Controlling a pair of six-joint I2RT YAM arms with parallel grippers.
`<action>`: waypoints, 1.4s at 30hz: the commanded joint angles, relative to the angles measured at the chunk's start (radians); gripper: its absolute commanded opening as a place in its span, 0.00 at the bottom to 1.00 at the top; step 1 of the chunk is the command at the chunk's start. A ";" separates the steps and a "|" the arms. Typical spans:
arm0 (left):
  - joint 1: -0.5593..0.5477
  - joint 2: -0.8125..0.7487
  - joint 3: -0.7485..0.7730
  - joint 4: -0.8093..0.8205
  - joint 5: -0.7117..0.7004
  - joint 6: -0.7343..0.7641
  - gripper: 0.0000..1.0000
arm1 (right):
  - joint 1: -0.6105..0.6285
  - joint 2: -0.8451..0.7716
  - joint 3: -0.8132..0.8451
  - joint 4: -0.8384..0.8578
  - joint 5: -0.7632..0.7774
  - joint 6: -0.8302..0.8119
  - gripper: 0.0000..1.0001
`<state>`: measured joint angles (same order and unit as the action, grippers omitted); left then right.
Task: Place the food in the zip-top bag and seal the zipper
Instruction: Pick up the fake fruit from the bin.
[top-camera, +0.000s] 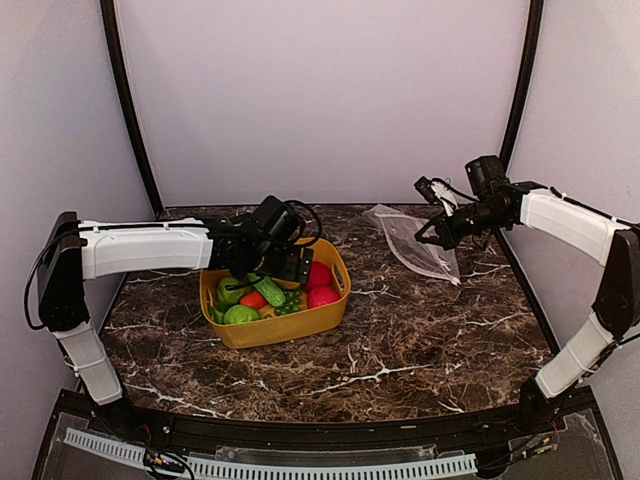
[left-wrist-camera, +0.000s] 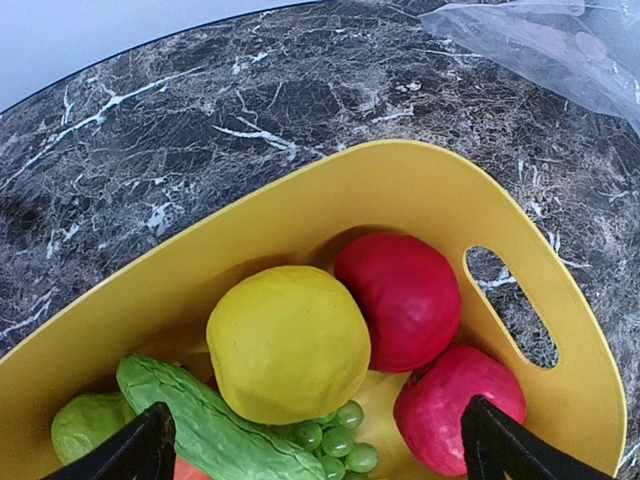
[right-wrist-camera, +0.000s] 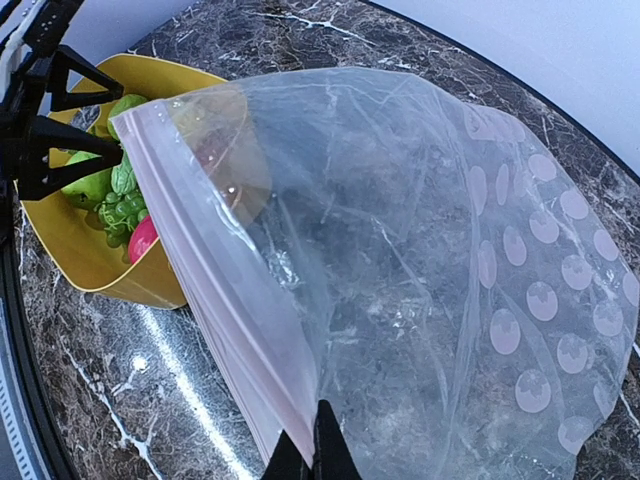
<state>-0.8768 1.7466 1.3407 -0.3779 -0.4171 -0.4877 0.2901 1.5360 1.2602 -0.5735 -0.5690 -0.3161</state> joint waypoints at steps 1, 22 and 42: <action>0.021 0.045 0.059 -0.037 0.052 -0.019 0.99 | 0.011 0.005 0.018 -0.003 -0.031 0.003 0.00; 0.035 0.220 0.223 -0.188 -0.008 -0.079 0.94 | 0.012 0.016 0.031 -0.017 -0.026 -0.007 0.00; 0.043 0.262 0.244 -0.202 -0.024 -0.083 0.77 | 0.014 0.004 0.027 -0.023 -0.031 -0.007 0.00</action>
<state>-0.8394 2.0113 1.5562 -0.5465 -0.4286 -0.5674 0.2947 1.5433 1.2659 -0.5919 -0.5869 -0.3168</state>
